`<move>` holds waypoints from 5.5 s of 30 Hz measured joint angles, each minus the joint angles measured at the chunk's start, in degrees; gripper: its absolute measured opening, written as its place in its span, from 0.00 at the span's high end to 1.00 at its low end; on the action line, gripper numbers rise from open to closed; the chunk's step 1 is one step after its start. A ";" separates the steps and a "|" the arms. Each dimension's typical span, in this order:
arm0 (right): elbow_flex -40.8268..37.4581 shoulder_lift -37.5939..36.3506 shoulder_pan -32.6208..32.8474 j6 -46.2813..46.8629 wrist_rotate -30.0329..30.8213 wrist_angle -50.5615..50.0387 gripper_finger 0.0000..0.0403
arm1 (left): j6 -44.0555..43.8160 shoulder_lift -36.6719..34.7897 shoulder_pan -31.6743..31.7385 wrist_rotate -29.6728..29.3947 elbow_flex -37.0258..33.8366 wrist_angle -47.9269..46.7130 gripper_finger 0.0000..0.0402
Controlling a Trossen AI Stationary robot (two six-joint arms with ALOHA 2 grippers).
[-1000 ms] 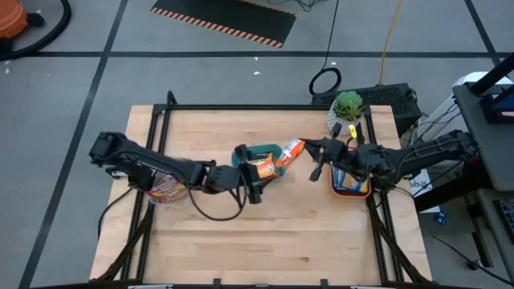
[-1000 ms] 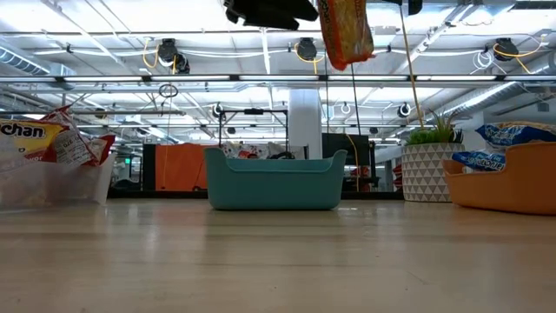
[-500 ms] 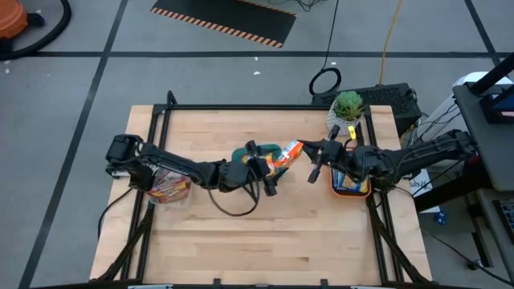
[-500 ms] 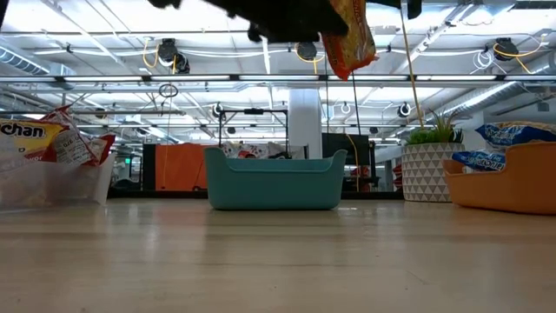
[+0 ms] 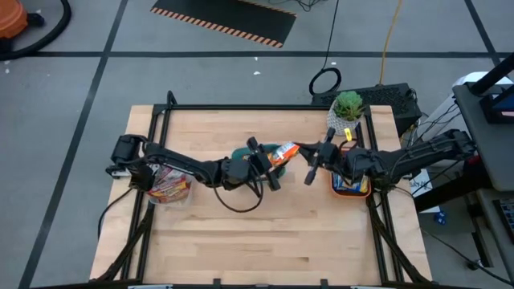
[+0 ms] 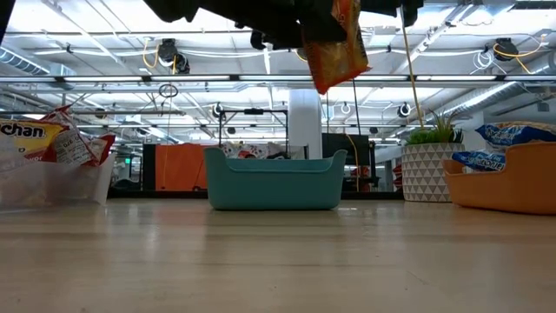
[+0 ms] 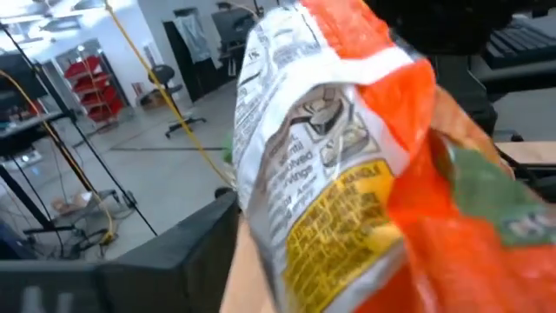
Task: Sort Maruchan noodles
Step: Put the orange noodle pack into the green bin, then return to Home Position
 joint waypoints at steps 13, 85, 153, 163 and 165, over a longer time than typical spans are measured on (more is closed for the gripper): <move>-0.07 -1.67 1.27 -3.97 0.28 -2.04 0.99 | 6.17 -1.28 -0.29 0.44 0.00 -2.41 0.66; -0.02 -8.70 9.59 -7.68 11.98 -1.17 0.69 | -16.96 2.56 3.50 -6.55 16.31 -75.68 0.56; -0.04 -8.68 9.61 -4.06 4.37 -1.85 0.69 | 11.95 2.56 5.61 43.01 7.02 -61.57 0.31; -0.04 -8.68 9.61 -3.01 4.22 -1.87 0.69 | 6.23 2.45 10.50 31.37 6.75 -52.20 0.31; -0.04 -8.68 9.61 -2.94 4.24 -2.07 0.69 | 6.94 1.93 10.12 31.58 6.75 -53.35 0.31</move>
